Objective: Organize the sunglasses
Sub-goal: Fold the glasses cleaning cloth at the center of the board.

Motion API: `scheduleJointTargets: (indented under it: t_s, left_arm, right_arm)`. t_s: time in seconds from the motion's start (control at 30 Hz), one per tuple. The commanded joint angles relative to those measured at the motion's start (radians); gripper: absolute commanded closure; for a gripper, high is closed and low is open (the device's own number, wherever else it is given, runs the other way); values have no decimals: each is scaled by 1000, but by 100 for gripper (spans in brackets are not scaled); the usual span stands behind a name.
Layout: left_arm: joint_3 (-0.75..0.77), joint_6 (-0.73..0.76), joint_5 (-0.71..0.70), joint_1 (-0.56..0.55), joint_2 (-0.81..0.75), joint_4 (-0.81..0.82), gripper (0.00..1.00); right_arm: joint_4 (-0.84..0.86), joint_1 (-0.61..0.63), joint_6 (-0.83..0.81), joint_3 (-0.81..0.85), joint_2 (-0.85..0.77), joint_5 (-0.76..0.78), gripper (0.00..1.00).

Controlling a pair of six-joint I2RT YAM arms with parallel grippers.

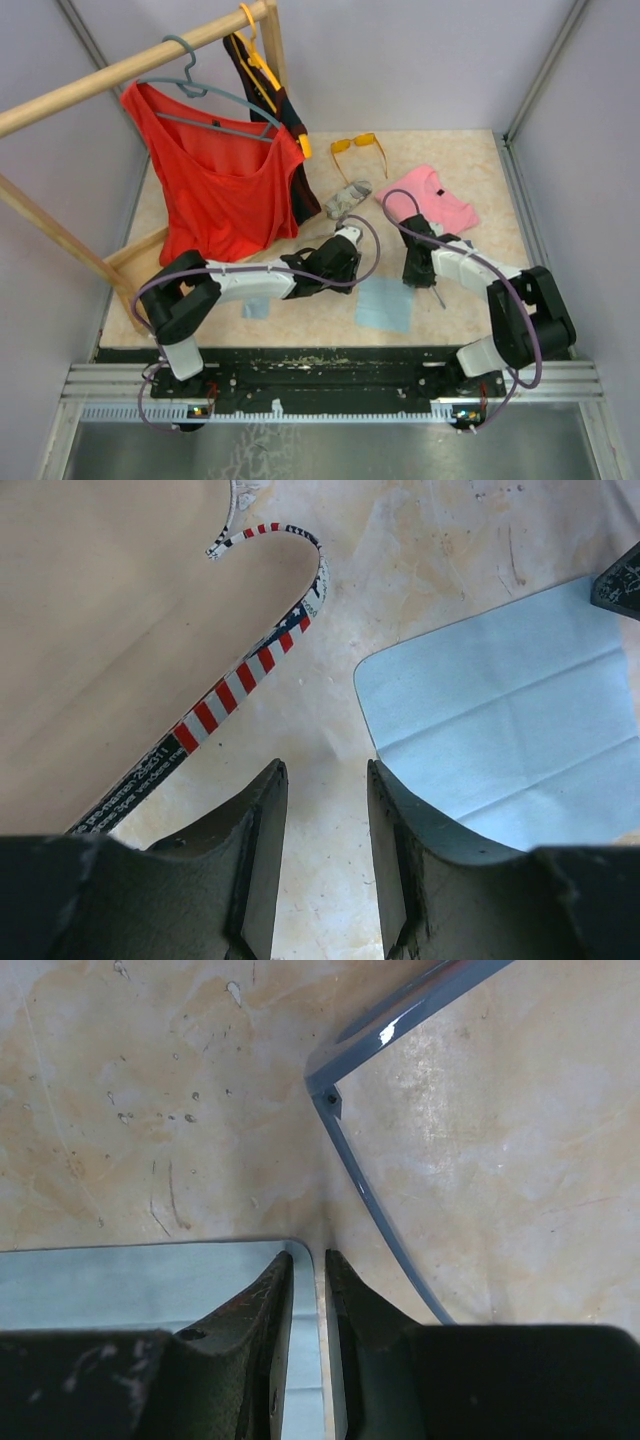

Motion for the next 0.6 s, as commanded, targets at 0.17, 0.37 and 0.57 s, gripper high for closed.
scheduleJointTargets:
  t_s: [0.17,0.37,0.57]
  left_arm:
    - [-41,-22,-19,2,-70,41,56]
    - [-52,-28,-16,8,-78,47,57]
    - [-74,-29,12,27,-84,71,57]
  right_arm:
    - [-38,7,-4,18,60,29,82]
    - [-22,8,2,9,60,14,95]
    - [22,8,4,-21,17,-1,100]
